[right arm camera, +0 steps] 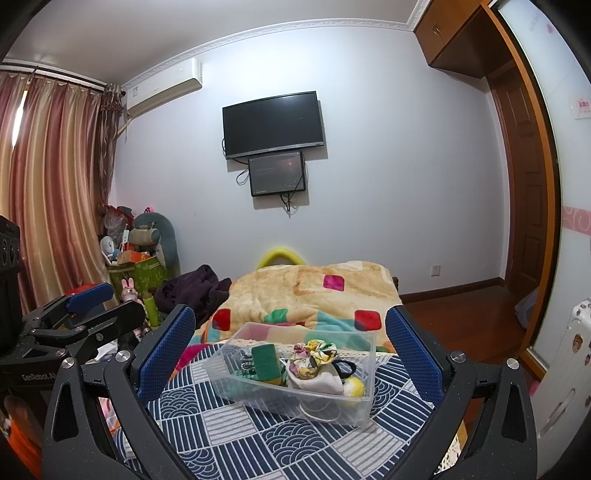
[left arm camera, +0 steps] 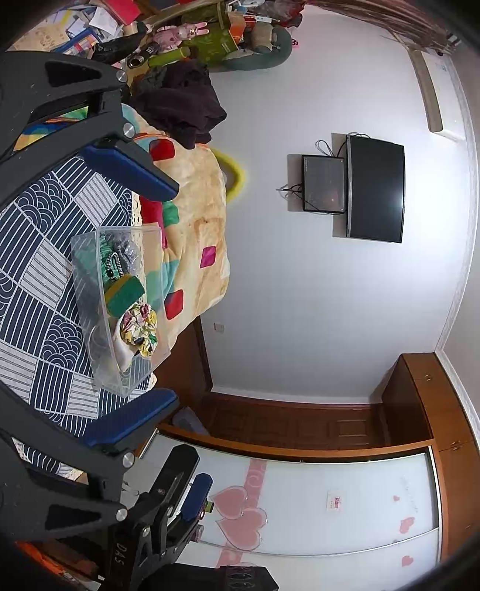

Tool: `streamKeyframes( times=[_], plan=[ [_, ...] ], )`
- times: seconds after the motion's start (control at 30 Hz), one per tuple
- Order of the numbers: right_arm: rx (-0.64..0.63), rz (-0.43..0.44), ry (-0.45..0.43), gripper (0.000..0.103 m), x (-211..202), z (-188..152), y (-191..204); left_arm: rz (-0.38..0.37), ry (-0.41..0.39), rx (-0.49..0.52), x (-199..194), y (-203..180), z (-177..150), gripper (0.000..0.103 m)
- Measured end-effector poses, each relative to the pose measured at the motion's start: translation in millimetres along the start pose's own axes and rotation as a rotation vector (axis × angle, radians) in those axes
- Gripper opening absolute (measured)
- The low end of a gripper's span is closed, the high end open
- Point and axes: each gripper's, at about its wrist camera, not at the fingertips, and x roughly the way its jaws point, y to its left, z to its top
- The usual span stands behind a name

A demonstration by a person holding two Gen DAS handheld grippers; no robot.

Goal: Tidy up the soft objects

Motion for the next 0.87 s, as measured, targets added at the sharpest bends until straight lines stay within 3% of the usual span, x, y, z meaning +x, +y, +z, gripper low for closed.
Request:
streamKeyframes(
  times=[0.87],
  plan=[
    [0.01, 0.005, 0.015, 0.103, 2.1, -2.7, -2.2, -0.038, 0.017, 0.013, -1.6, 2.8, 1.0, 0.103]
  ],
)
